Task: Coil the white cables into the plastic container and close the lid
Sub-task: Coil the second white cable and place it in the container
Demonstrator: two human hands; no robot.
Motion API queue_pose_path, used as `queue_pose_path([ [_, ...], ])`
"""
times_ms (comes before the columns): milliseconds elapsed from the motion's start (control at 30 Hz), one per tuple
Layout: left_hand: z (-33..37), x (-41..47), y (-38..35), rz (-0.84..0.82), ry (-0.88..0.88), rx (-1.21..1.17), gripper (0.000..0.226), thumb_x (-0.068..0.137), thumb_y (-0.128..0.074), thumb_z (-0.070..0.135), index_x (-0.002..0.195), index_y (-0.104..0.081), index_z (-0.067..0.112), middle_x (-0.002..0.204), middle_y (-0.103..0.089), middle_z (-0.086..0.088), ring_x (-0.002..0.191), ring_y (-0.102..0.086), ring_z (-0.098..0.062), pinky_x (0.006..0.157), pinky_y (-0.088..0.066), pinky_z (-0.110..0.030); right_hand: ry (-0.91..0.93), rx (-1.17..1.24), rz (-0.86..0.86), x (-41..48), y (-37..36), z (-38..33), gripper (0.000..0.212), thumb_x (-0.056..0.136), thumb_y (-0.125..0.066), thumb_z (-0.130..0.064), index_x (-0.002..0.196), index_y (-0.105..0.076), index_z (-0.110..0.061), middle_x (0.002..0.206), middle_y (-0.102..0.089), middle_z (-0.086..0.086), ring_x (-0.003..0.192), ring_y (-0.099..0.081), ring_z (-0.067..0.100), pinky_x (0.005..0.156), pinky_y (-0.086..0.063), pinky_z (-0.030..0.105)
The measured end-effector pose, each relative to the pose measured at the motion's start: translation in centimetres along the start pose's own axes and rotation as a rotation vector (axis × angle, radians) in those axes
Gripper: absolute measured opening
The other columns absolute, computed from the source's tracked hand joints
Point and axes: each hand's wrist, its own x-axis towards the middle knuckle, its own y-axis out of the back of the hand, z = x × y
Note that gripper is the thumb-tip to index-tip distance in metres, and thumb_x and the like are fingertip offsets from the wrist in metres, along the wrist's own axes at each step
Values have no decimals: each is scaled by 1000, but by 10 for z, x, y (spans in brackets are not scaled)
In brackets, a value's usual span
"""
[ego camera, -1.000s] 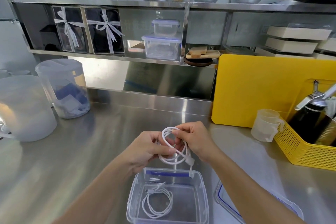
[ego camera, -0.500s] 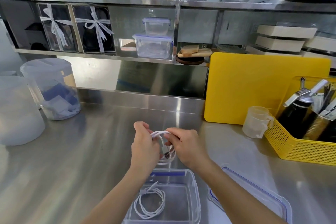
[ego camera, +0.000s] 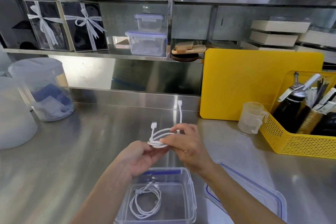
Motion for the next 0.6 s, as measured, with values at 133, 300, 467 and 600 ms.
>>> queue_pose_path([
  [133, 20, -13, 13, -145, 36, -189, 35, 71, -43, 4, 101, -56, -7, 87, -69, -24, 71, -72, -31, 71, -59, -52, -8, 60, -123, -10, -1, 4, 27, 91, -49, -27, 87, -72, -14, 81, -74, -1, 96, -50, 12, 84, -33, 15],
  [300, 10, -14, 4, 119, -114, 248, 23, 96, -42, 16, 86, -57, 1, 53, -44, -4, 40, -52, -11, 55, -58, -36, -90, 102, -331, -15, -1, 2, 21, 83, -51, -10, 93, -70, -8, 111, -68, 5, 114, -47, 7, 100, -34, 16],
  [467, -6, -9, -2, 225, -242, 322, 25, 99, -37, 13, 81, -51, 4, 60, -44, -6, 53, -51, -16, 46, -55, -30, -280, 59, -384, -10, 1, -10, 45, 89, -39, -19, 133, -45, -11, 140, -41, -7, 127, -26, -6, 106, -20, 9],
  [600, -20, -8, -10, 230, -264, 425, 26, 99, -37, 12, 78, -50, 6, 58, -46, -5, 52, -50, -16, 54, -50, -31, -264, -278, -351, -14, -13, -8, 53, 84, -59, -22, 131, -44, -4, 124, -62, 9, 104, -61, 18, 85, -51, 28],
])
